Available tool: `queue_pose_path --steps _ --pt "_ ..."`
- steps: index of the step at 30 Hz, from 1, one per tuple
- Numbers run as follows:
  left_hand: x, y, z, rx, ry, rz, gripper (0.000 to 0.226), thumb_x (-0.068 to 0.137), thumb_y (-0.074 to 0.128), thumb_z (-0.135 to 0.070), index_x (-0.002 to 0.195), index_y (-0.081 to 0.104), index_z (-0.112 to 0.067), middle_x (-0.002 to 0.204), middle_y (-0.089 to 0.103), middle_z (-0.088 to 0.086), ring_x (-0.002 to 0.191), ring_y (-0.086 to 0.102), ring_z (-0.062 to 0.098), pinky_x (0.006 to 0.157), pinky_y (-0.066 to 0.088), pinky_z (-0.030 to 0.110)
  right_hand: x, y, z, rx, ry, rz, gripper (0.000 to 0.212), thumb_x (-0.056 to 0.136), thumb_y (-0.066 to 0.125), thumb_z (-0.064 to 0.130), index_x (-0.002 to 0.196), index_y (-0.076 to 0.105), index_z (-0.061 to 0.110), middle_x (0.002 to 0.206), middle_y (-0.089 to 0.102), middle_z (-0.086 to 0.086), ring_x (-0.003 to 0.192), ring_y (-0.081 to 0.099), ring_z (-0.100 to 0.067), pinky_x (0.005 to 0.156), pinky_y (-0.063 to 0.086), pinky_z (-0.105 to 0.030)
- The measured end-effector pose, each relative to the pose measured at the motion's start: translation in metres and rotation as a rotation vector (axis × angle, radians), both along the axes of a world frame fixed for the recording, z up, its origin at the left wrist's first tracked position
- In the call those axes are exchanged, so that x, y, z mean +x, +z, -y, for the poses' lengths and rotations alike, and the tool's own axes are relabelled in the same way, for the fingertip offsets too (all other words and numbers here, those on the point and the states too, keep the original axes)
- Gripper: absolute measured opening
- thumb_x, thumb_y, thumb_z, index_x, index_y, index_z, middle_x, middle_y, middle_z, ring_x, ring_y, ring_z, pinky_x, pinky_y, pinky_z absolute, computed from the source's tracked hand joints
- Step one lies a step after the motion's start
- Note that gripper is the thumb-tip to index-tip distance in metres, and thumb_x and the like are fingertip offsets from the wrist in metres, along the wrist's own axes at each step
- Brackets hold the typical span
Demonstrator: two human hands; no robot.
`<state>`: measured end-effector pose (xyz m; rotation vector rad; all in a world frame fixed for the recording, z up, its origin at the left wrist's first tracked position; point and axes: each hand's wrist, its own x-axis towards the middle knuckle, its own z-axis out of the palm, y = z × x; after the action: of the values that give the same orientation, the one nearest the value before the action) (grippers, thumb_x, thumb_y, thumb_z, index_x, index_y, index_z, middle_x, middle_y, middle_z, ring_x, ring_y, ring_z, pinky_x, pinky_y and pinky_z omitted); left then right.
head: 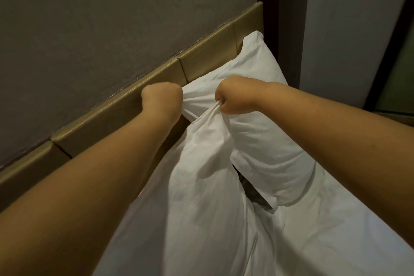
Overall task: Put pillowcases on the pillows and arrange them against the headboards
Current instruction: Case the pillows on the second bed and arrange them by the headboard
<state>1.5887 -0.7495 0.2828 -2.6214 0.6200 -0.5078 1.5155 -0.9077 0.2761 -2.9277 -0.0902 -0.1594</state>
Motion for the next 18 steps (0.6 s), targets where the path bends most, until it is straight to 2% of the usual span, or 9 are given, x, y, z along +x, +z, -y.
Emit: queue_pose_path --steps 2,6,8,10,12,13,14,16,18 --pt "-0.001 0.013 -0.003 0.005 0.000 0.008 0.002 0.089 0.066 -0.011 0.089 0.063 -0.013 0.064 0.047 0.001 0.057 0.045 0.015 0.058 0.042 0.029 0.002 0.007 -0.001 0.000 -0.029 0.018 0.013 0.085 0.056 0.011 0.081 0.068 0.011 0.068 0.056 -0.002 0.064 0.051 -0.018 0.051 0.037 -0.021" --pt "-0.007 0.007 -0.009 0.022 0.010 -0.036 0.006 0.092 0.061 -0.015 0.098 0.062 -0.014 0.067 0.049 -0.001 0.055 0.044 0.013 0.051 0.037 0.026 0.014 0.020 -0.005 -0.016 -0.091 0.114 0.016 0.089 0.056 0.016 0.075 0.063 0.012 0.063 0.051 -0.001 0.058 0.048 -0.015 0.051 0.034 -0.020" --pt "-0.008 0.001 -0.013 -0.109 -0.020 -0.093 0.010 0.097 0.053 -0.024 0.099 0.056 -0.015 0.072 0.052 0.000 0.059 0.048 0.015 0.051 0.037 0.027 0.026 0.025 -0.008 -0.004 -0.109 0.181 0.015 0.090 0.055 0.019 0.082 0.066 0.013 0.068 0.056 -0.002 0.062 0.052 -0.017 0.059 0.044 -0.022" --pt "-0.014 0.007 -0.015 -0.367 -0.002 -0.273 0.033 0.102 0.036 -0.038 0.100 0.058 -0.013 0.083 0.060 0.003 0.070 0.055 0.018 0.060 0.043 0.030 0.039 0.028 -0.011 0.012 -0.128 0.239 0.016 0.091 0.055 0.022 0.089 0.068 0.013 0.077 0.061 -0.004 0.069 0.058 -0.020 0.069 0.052 -0.029" --pt "-0.017 0.014 -0.019 -0.700 0.080 -0.603 0.055 0.101 0.025 -0.051 0.110 0.063 -0.011 0.102 0.063 0.006 0.086 0.058 0.020 0.076 0.044 0.033 0.050 0.028 -0.014 0.003 -0.163 0.266 0.015 0.091 0.057 0.023 0.093 0.068 0.013 0.081 0.061 -0.005 0.073 0.059 -0.021 0.071 0.053 -0.031" --pt "-0.020 0.017 -0.021 -0.799 0.109 -0.747 0.060 0.099 0.027 -0.056 0.111 0.064 -0.010 0.104 0.061 0.008 0.091 0.058 0.022 0.081 0.045 0.035 0.056 0.028 -0.015 -0.007 -0.180 0.270 0.015 0.092 0.058 0.023 0.096 0.068 0.013 0.081 0.060 -0.005 0.074 0.060 -0.021 0.071 0.052 -0.031" --pt "-0.021 0.018 -0.024 -0.801 0.112 -0.819 0.059 0.097 0.035 -0.057 0.109 0.066 -0.009 0.102 0.063 0.010 0.091 0.060 0.024 0.082 0.047 0.036 0.062 0.028 -0.017 -0.016 -0.196 0.267 0.015 0.092 0.059 0.022 0.098 0.067 0.012 0.083 0.060 -0.006 0.075 0.060 -0.022 0.070 0.051 -0.031" --pt "-0.015 0.011 -0.034 -0.687 0.087 -0.754 0.038 0.094 0.053 -0.044 0.090 0.068 -0.010 0.085 0.064 0.009 0.078 0.060 0.023 0.066 0.047 0.031 0.072 0.026 -0.021 -0.039 -0.226 0.246 0.017 0.093 0.058 0.019 0.106 0.066 0.011 0.093 0.063 -0.010 0.085 0.062 -0.026 0.076 0.051 -0.034" --pt "-0.004 0.001 -0.042 -0.585 0.089 -0.551 0.022 0.094 0.058 -0.032 0.081 0.061 -0.014 0.080 0.062 0.005 0.073 0.057 0.020 0.058 0.041 0.029 0.083 0.023 -0.024 -0.072 -0.248 0.223 0.024 0.093 0.057 0.016 0.116 0.063 0.011 0.112 0.063 -0.013 0.101 0.059 -0.030 0.086 0.050 -0.038"
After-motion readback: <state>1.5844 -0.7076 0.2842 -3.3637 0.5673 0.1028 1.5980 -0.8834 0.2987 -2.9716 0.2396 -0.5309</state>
